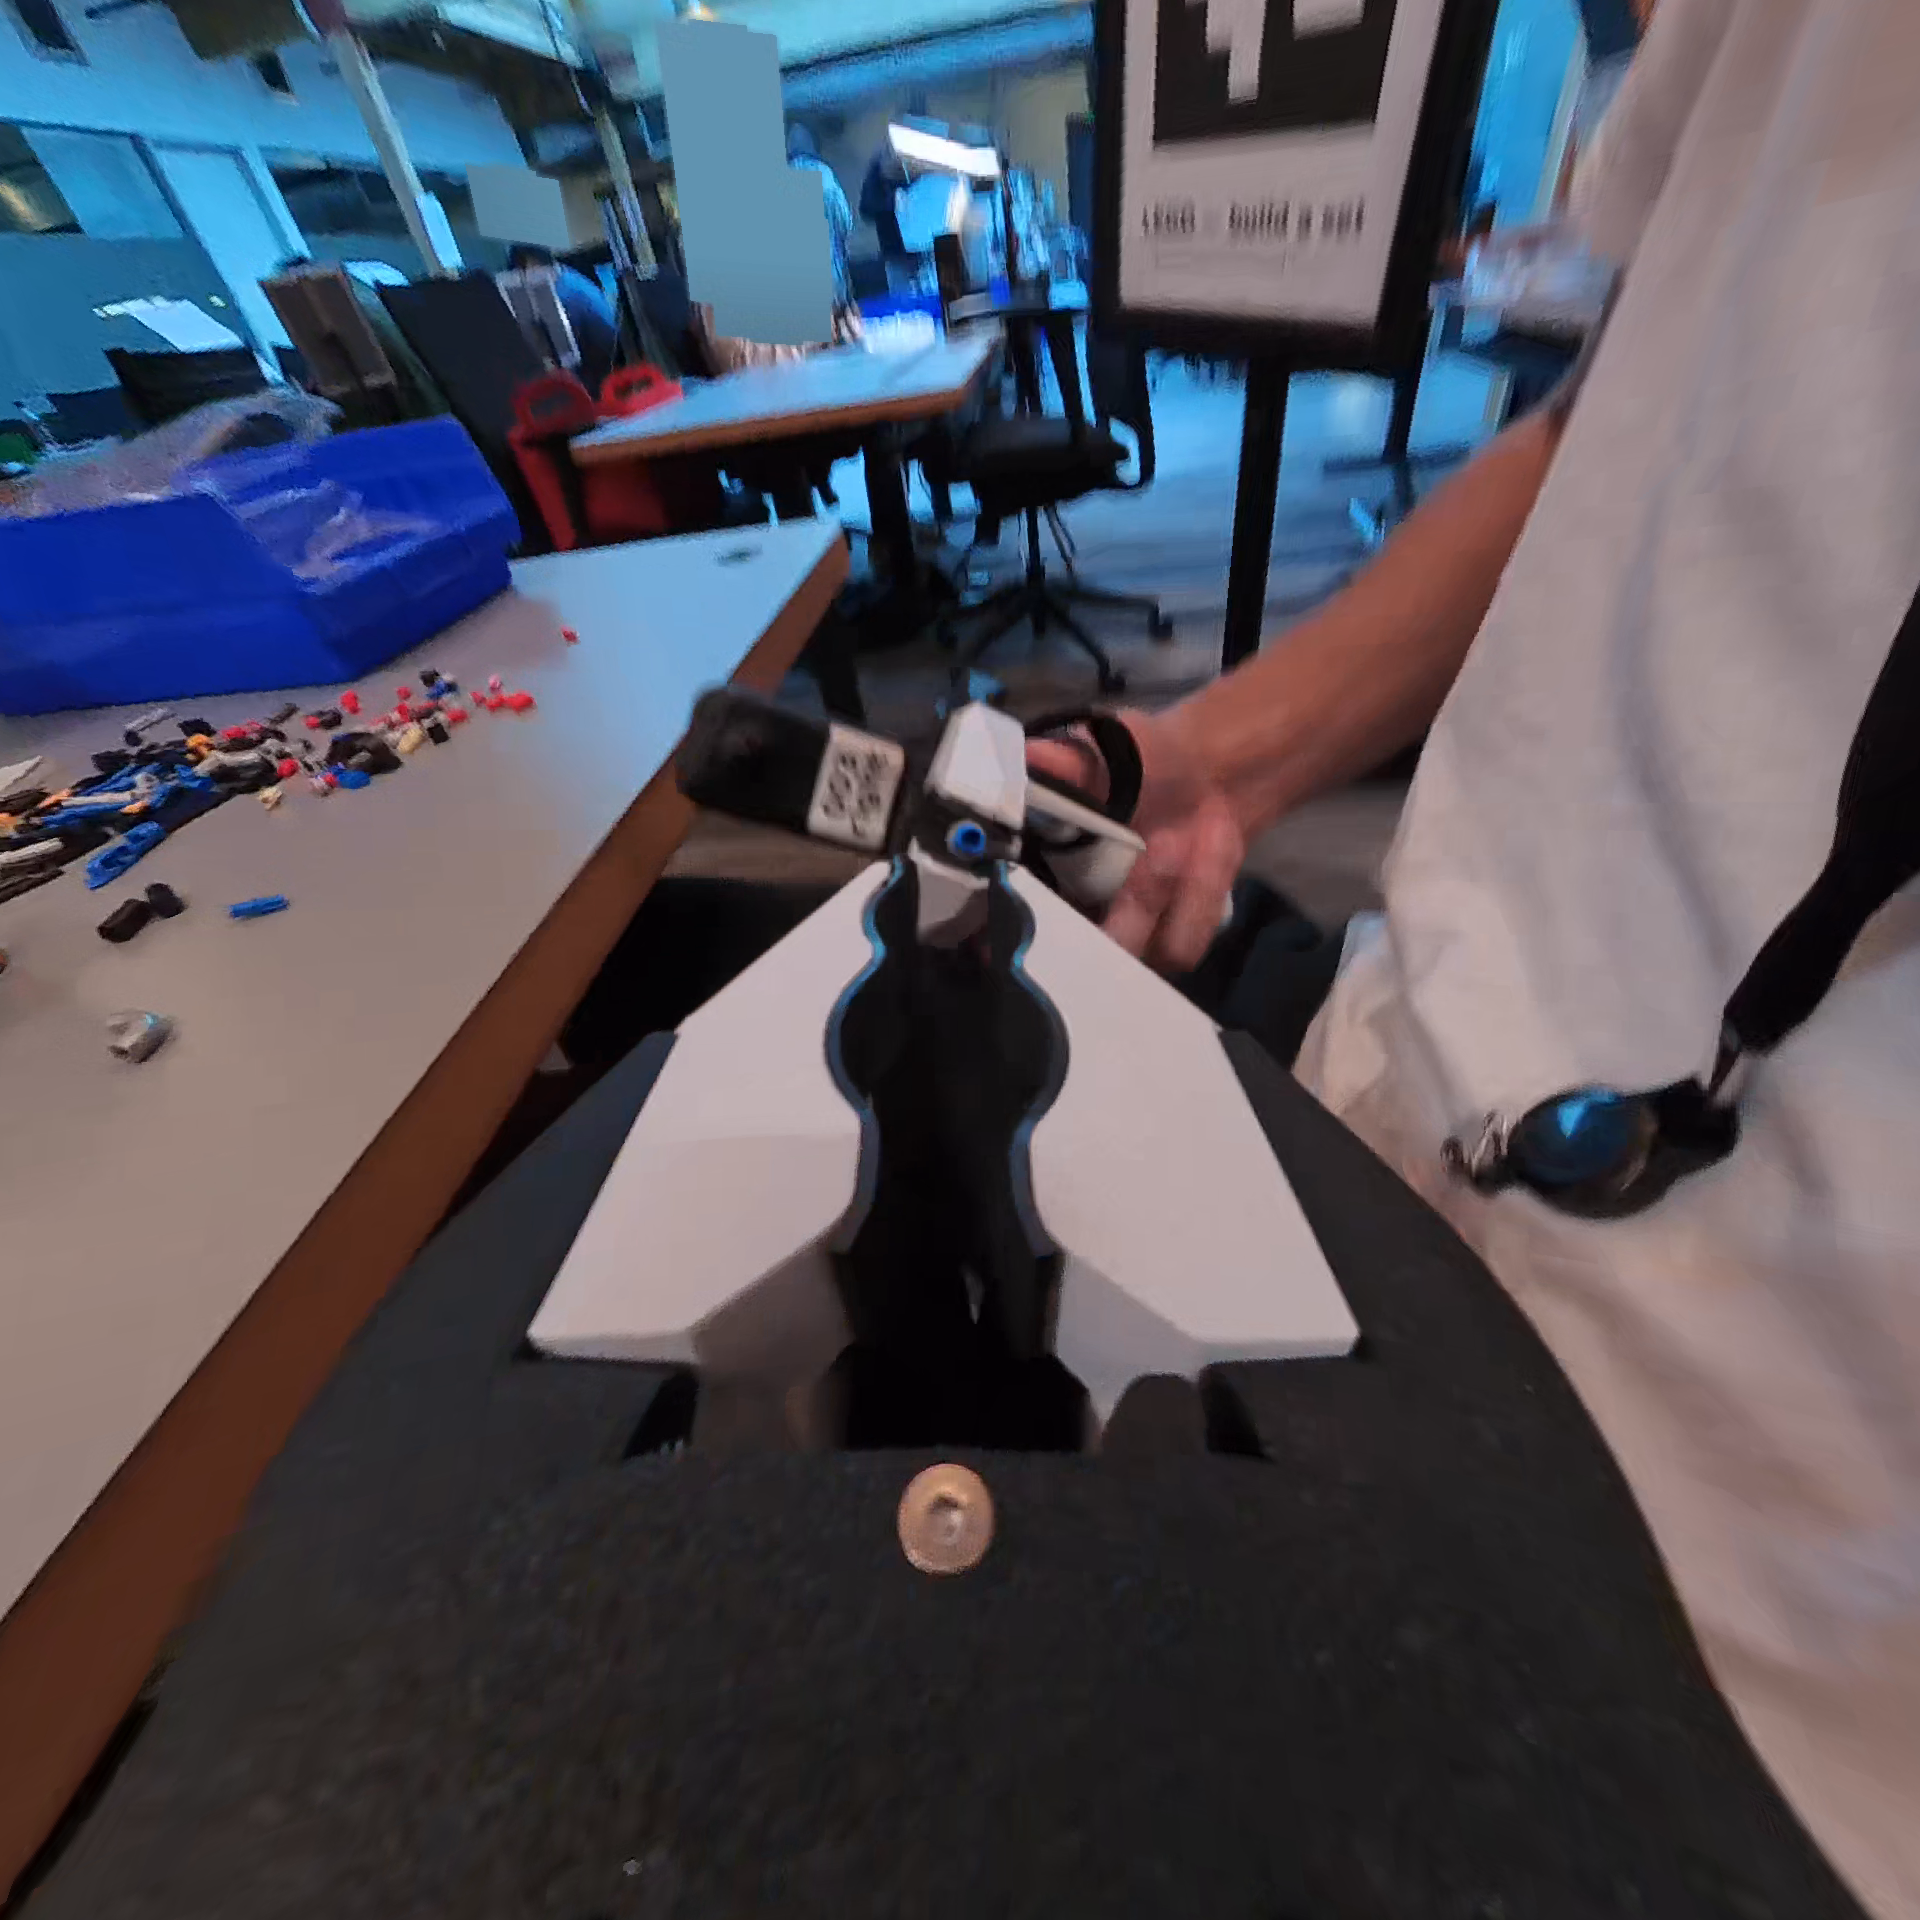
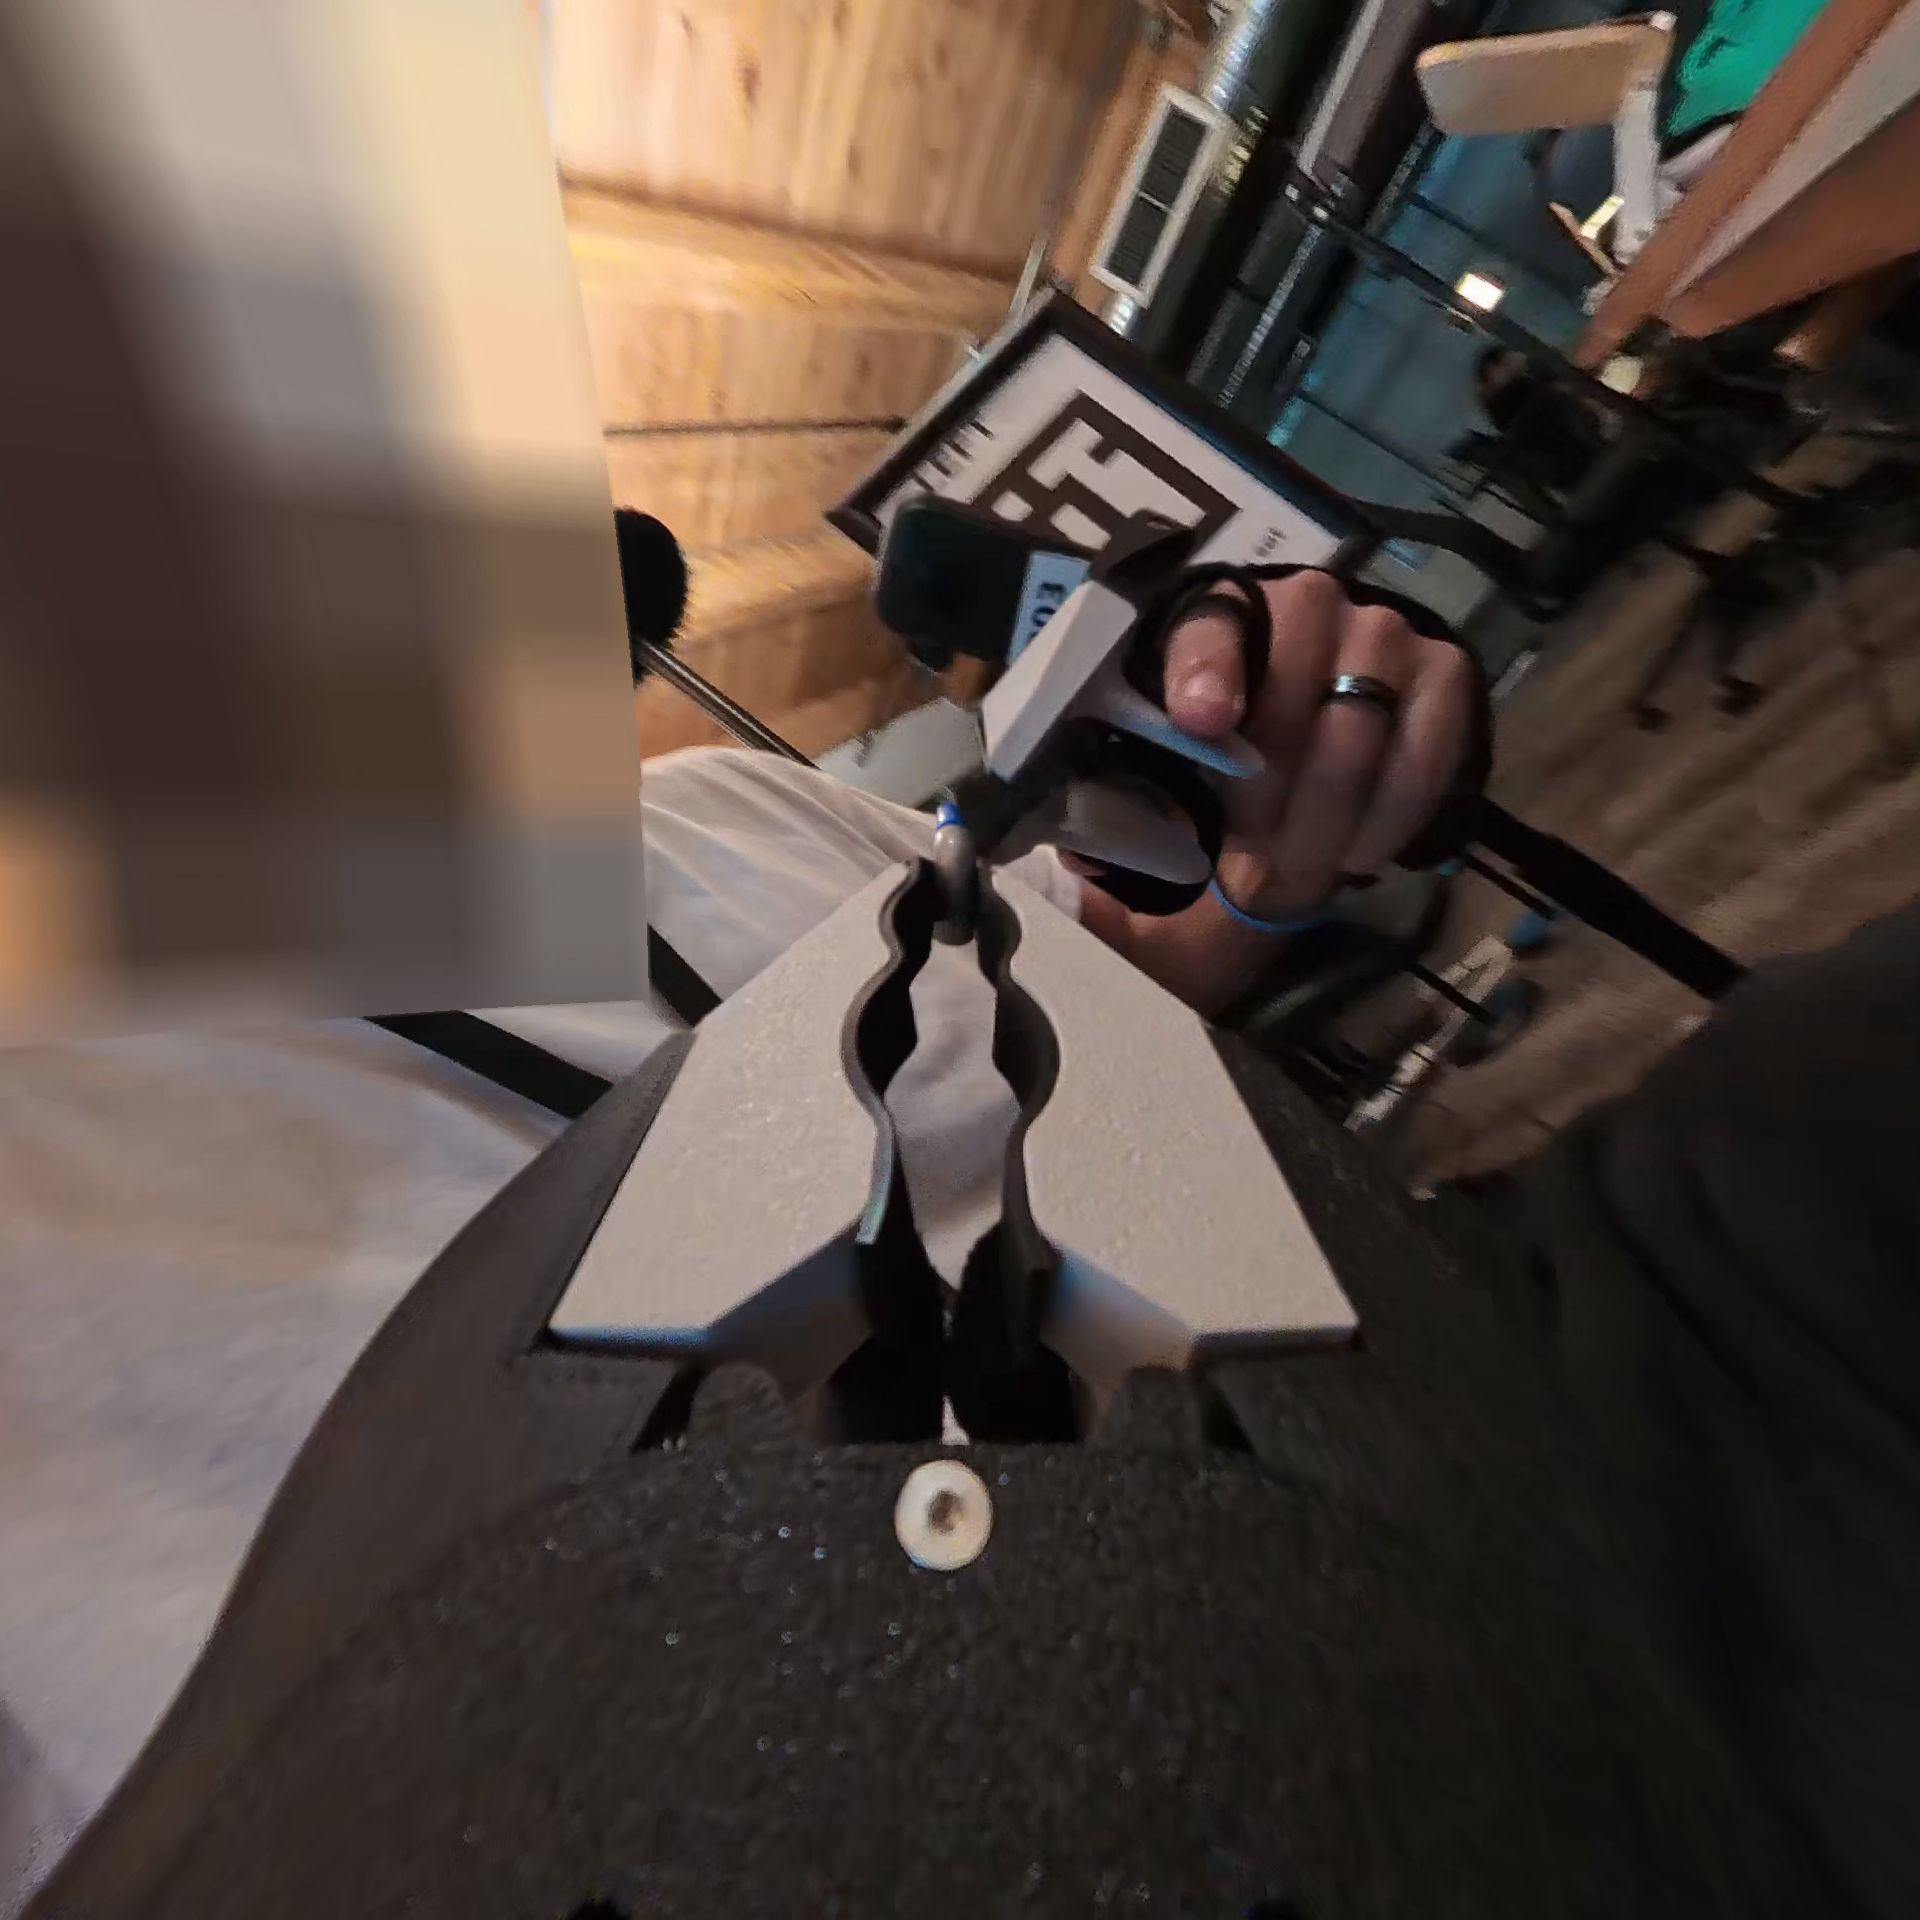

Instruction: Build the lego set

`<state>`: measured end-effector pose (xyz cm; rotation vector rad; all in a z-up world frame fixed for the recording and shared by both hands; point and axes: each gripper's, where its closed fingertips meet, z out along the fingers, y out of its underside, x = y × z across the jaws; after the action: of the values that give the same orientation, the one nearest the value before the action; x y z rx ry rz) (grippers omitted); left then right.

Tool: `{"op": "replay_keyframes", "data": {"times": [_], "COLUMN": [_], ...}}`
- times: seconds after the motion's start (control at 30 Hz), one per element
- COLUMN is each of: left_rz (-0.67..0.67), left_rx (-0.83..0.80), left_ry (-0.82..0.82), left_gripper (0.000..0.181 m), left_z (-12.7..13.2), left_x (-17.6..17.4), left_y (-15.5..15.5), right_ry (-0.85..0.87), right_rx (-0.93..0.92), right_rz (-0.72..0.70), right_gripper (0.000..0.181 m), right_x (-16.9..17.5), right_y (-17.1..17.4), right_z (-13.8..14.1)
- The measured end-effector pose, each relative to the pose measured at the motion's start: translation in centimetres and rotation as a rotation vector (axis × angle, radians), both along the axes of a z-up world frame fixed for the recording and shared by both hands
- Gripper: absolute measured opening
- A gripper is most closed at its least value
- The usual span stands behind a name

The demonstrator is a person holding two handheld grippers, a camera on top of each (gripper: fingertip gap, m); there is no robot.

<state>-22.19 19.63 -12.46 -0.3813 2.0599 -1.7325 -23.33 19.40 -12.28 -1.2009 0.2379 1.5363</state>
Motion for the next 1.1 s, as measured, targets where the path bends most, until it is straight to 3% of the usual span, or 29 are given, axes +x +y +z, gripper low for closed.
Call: {"op": "replay_keyframes", "data": {"times": [0.13,0.6,0.93,1.1], "left_rz": [-0.036,-0.156,-0.125,-0.101], "left_rx": [-0.107,-0.371,-0.334,-0.245], "left_ry": [0.021,0.081,0.056,0.063], "left_gripper": [0.013,0.006,0.003,0.002], "left_z": [1.6,5.3,5.4,4.7], "left_x": [-0.1,-1.1,-1.0,-0.8], "left_y": [-0.7,-1.7,-2.0,-1.4], "right_ry": [0.233,0.434,0.457,0.310], "right_rx": [0.126,0.299,0.316,0.236], "right_rz": [0.030,0.096,0.132,0.009], "right_gripper": [0.006,0.005,0.005,0.006], "right_x": [0.0,-1.0,-1.6,-1.3], "right_y": [-0.1,-0.7,-0.7,0.2], "right_z": [2.1,4.6,4.8,3.8]}}
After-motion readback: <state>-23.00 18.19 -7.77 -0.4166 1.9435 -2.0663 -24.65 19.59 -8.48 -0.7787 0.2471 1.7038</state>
